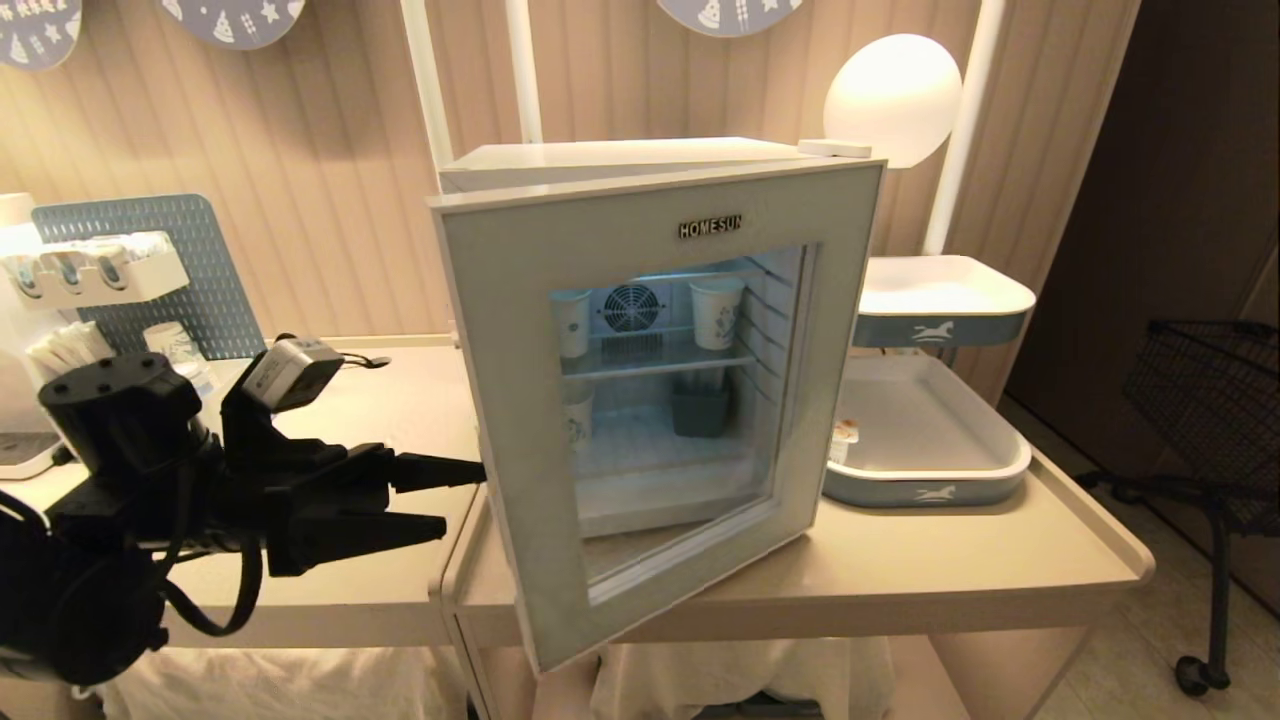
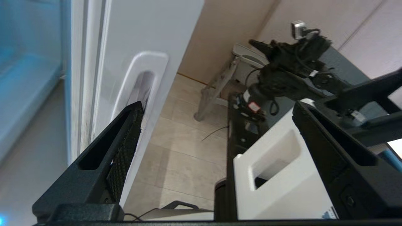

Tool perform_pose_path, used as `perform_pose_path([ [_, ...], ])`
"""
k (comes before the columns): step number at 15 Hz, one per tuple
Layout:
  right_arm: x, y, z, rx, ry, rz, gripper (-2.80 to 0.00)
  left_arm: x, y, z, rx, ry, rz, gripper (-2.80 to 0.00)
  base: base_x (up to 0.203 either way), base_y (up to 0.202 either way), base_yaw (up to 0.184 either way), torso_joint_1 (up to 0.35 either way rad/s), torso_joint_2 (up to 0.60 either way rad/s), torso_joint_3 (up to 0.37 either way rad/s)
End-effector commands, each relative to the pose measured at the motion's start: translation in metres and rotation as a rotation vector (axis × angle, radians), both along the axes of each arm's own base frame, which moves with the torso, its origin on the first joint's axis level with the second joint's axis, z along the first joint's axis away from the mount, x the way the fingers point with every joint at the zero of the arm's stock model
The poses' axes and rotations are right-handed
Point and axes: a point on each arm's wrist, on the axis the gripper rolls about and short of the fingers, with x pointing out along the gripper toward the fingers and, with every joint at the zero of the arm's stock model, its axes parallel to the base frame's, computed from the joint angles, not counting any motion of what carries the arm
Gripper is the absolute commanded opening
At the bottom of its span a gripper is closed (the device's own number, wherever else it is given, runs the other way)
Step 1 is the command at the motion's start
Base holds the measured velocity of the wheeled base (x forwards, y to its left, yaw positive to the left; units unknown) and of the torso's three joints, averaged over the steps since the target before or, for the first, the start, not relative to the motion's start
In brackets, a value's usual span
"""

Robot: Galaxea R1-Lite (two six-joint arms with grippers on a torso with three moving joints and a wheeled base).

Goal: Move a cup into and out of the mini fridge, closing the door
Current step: Open the freezer door

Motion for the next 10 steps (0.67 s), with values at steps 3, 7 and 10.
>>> perform_pose_path([
  [3, 0.0, 0.0, 0.0, 0.0, 0.0, 0.0, -2.8, -0.012, 0.009, 0.0, 0.0, -0.007, 0.062, 0.0, 0.0, 0.0, 0.0, 0.0, 0.0, 0.0],
  [7, 0.0, 0.0, 0.0, 0.0, 0.0, 0.0, -2.8, -0.011, 0.036, -0.01, 0.001, 0.033, 0.168, 0.0, 0.0, 0.0, 0.0, 0.0, 0.0, 0.0],
  [10, 0.0, 0.0, 0.0, 0.0, 0.0, 0.0, -2.8, -0.005, 0.06, -0.02, -0.001, 0.065, 0.256, 0.0, 0.0, 0.0, 0.0, 0.0, 0.0, 0.0],
])
